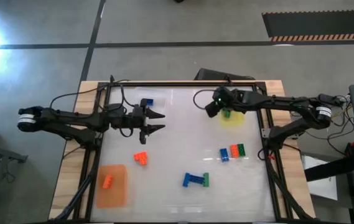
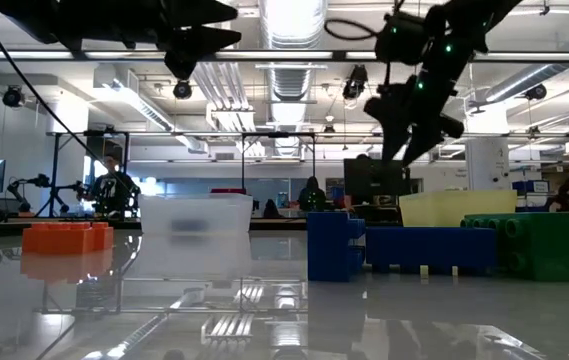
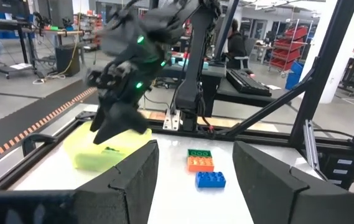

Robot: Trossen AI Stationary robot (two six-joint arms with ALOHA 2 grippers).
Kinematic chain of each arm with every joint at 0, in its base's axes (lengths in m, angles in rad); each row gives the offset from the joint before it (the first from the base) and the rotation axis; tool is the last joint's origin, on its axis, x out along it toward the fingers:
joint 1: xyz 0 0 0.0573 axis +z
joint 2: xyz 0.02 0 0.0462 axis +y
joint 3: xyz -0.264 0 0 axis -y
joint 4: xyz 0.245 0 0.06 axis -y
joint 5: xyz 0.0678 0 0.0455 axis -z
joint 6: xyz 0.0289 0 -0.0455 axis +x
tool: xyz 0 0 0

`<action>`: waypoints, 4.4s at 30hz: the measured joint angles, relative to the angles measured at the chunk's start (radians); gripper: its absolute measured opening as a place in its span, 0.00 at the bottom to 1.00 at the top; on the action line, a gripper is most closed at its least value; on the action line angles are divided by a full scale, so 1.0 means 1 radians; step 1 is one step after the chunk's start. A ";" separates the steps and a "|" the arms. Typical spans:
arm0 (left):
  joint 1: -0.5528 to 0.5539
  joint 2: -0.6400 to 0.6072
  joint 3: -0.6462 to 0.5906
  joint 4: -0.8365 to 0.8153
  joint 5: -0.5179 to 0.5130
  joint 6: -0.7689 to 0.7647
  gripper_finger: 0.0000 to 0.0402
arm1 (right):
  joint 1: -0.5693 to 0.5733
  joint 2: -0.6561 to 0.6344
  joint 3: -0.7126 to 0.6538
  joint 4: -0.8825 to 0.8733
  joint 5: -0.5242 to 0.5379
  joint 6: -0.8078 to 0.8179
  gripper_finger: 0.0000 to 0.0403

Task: Sort & place blocks by color
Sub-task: Put the blue game piece into the transparent bin

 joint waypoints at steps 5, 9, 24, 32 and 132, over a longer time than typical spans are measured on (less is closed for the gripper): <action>0.000 0.032 0.000 0.000 0.000 -0.026 0.48 | 0.112 -0.003 0.028 -0.002 -0.031 -0.014 0.56; 0.000 0.051 0.000 0.000 0.000 -0.027 0.48 | 0.188 -0.004 0.048 0.002 -0.104 0.012 0.56; 0.000 0.050 0.002 0.005 0.000 -0.025 0.48 | 0.432 0.012 0.056 -0.196 -0.331 0.424 0.56; 0.000 0.050 0.002 0.009 0.000 0.002 0.48 | 0.599 0.089 0.055 -0.398 -0.357 0.752 0.56; -0.115 0.467 0.015 0.587 0.048 0.060 0.48 | 0.558 0.163 -0.152 1.143 -0.052 -0.495 0.32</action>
